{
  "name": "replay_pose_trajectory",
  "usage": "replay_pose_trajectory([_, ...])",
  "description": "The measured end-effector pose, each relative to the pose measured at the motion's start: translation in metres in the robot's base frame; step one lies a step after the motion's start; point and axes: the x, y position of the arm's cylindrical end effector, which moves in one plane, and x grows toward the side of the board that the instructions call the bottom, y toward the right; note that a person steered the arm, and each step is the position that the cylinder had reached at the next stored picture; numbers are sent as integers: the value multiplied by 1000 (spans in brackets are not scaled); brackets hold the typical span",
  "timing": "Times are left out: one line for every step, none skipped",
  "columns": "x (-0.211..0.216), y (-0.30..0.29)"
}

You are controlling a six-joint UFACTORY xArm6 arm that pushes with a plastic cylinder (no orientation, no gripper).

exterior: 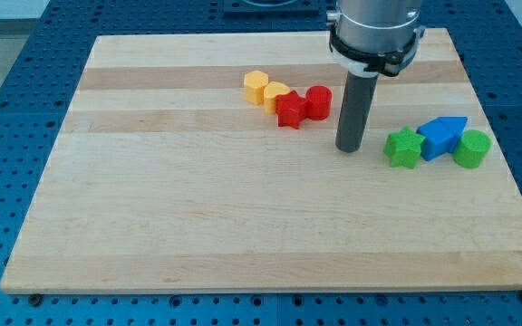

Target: Push the red circle slightly to the top right of the red star

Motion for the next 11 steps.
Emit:
replay_pose_trajectory([0,0])
replay_pose_trajectory([-20,21])
replay_pose_trajectory([-37,31])
replay_pose_trajectory([-41,31])
replay_pose_trajectory([-50,31])
replay_pose_trajectory([-43,23])
replay_pose_trajectory([-23,15])
replay_pose_trajectory([-23,12])
replay_pose_trajectory([-29,-14])
replay_pose_trajectory([-32,-21])
replay_pose_trajectory([-32,-21])
